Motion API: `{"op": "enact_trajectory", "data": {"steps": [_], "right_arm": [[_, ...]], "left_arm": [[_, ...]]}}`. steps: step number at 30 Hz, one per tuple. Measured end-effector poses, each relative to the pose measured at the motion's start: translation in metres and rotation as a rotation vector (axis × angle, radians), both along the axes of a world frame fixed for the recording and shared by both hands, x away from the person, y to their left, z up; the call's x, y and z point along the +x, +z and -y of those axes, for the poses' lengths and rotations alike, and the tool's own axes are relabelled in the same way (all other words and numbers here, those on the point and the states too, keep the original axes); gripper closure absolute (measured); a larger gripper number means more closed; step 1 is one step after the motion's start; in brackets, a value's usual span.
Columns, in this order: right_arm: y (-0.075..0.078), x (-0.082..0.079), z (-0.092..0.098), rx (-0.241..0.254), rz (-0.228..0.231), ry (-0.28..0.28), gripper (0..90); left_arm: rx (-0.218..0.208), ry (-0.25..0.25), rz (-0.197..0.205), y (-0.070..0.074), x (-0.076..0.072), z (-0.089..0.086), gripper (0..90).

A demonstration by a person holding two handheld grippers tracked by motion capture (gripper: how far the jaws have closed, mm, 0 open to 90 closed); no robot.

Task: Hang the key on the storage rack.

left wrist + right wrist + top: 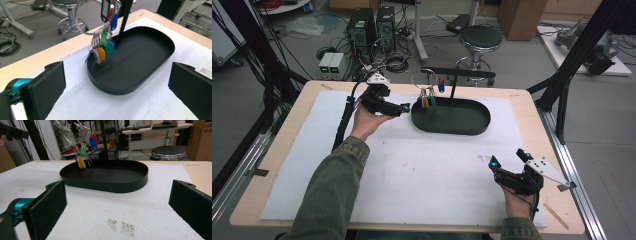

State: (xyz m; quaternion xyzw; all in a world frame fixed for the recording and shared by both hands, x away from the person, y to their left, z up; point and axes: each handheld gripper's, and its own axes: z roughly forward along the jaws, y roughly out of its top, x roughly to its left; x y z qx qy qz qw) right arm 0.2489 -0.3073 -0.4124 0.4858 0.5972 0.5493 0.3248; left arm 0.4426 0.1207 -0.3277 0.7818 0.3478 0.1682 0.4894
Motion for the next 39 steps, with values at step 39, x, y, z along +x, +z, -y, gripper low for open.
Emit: {"op": "enact_trajectory", "data": {"steps": [39], "right_arm": [[0.000, 0.000, -0.002, -0.016, -0.006, 0.001, 0.5]], "left_arm": [[0.016, 0.109, 0.008, -0.039, -0.065, -0.065, 1.7]]}}
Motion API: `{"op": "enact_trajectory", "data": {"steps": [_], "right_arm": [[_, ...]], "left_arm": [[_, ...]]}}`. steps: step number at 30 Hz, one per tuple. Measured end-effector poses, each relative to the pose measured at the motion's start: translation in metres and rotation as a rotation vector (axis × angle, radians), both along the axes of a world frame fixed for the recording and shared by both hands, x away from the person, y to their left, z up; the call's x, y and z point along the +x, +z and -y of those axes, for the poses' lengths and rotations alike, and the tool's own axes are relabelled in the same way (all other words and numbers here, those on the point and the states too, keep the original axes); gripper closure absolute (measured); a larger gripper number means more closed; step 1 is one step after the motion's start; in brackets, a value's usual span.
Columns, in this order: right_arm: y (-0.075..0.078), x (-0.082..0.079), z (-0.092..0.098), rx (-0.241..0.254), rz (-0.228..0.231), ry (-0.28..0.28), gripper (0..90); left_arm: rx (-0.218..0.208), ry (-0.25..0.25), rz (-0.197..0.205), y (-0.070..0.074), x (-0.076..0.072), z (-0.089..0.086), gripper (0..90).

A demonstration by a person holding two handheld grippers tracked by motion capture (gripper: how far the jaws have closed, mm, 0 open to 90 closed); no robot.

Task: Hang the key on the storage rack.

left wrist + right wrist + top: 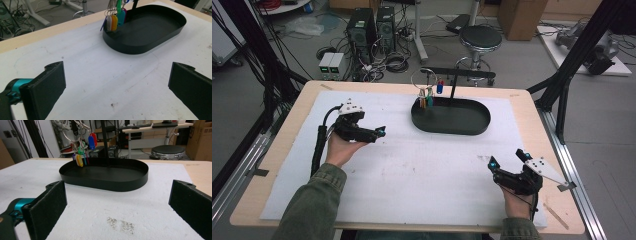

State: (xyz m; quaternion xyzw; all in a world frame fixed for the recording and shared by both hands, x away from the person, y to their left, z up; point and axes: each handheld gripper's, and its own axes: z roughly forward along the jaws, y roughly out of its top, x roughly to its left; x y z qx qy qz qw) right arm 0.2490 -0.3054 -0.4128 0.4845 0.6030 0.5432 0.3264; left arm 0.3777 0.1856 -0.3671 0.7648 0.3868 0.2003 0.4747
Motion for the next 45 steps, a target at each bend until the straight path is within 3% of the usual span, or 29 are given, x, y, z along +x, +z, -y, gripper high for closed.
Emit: {"op": "enact_trajectory", "data": {"steps": [10, 33, 45], "right_arm": [[0.000, 0.001, 0.001, -0.003, 0.002, -0.003, 0.5], [0.000, 0.000, 0.000, -0.007, 0.004, -0.007, 0.5], [0.000, 0.000, 0.000, -0.001, -0.003, -0.009, 0.5]], "left_arm": [[-0.003, 0.033, 0.002, -0.004, -0.013, -0.019, 1.7], [-0.039, 0.161, 0.015, -0.011, -0.045, -0.079, 1.7], [-0.067, 0.255, 0.077, -0.021, -0.065, -0.106, 1.7]]}}
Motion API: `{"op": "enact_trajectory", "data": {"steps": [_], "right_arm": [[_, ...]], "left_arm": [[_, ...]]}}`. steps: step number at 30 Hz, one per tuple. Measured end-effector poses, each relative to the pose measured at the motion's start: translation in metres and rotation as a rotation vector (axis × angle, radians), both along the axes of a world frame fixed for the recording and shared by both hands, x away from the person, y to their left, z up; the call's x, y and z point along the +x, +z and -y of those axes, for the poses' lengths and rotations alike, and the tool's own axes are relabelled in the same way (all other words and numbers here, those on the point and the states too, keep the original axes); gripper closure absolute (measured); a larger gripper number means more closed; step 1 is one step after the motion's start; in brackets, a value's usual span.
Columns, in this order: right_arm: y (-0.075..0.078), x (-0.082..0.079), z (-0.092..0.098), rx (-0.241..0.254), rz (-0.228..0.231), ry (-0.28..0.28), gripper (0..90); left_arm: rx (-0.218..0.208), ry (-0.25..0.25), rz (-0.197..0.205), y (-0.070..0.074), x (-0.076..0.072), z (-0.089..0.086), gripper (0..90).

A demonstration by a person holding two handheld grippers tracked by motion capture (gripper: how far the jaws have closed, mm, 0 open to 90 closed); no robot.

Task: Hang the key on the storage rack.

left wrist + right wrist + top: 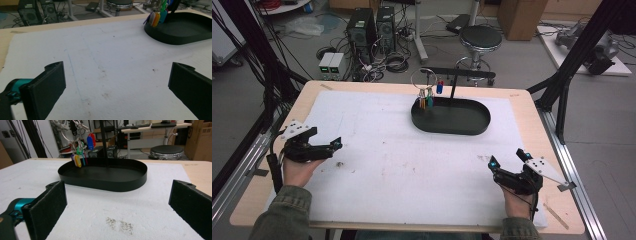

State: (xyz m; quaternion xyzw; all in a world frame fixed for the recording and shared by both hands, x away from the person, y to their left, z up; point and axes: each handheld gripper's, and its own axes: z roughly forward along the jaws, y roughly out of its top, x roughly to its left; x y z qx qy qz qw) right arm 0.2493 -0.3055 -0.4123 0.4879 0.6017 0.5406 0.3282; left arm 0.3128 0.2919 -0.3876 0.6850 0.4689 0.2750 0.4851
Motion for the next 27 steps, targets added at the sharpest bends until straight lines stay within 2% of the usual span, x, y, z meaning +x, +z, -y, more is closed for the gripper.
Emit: {"op": "enact_trajectory", "data": {"steps": [4, 8, 13, 18, 25, 27], "right_arm": [[0.000, 0.000, 0.000, -0.002, 0.001, 0.000, 0.5], [0.000, 0.000, 0.000, -0.002, 0.002, -0.001, 0.5], [0.000, 0.000, 0.000, -0.006, 0.006, -0.001, 0.5], [0.000, 0.001, 0.000, -0.003, 0.002, 0.001, 0.5], [-0.001, 0.001, -0.001, -0.005, -0.001, 0.004, 0.5], [-0.001, 0.001, -0.001, -0.008, -0.002, 0.007, 0.5]], "left_arm": [[-0.016, 0.028, 0.014, -0.006, -0.008, -0.006, 1.7], [-0.040, 0.060, 0.051, -0.010, -0.015, -0.012, 1.7], [-0.035, 0.105, 0.085, -0.015, -0.023, -0.016, 1.7], [-0.043, 0.136, 0.094, -0.020, -0.030, -0.021, 1.7], [-0.081, 0.164, 0.103, -0.026, -0.038, -0.029, 1.7], [-0.074, 0.167, 0.109, -0.026, -0.040, -0.031, 1.7]]}}
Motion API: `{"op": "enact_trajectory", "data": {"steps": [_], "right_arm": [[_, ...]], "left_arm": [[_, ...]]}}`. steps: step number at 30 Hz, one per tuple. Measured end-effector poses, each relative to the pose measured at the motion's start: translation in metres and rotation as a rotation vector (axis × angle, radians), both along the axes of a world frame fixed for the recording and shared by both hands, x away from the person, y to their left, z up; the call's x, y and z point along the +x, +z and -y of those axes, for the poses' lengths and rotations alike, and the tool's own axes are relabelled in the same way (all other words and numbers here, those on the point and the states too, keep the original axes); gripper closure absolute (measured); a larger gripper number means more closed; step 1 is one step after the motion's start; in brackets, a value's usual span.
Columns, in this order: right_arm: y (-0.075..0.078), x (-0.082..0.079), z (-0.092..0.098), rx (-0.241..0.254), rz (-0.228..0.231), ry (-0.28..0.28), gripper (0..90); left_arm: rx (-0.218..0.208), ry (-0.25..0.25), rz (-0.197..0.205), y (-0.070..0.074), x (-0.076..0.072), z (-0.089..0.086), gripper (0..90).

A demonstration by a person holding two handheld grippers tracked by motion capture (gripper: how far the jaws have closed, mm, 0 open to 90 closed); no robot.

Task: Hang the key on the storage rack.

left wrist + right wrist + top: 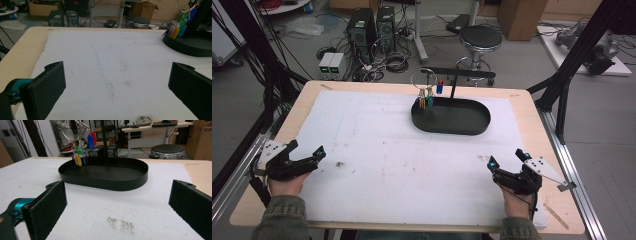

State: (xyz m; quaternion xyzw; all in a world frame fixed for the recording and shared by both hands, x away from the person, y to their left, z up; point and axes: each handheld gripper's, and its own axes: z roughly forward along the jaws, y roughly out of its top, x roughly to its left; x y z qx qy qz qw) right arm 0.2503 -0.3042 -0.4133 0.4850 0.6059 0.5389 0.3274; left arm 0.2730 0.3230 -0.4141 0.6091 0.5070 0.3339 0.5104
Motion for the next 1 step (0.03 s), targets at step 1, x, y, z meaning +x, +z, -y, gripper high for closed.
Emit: {"op": "enact_trajectory", "data": {"steps": [1], "right_arm": [[-0.0001, 0.0003, -0.0003, 0.001, 0.001, 0.001, 0.5]], "left_arm": [[-0.003, -0.001, -0.001, -0.0005, -0.0006, -0.0009, 1.7]]}}
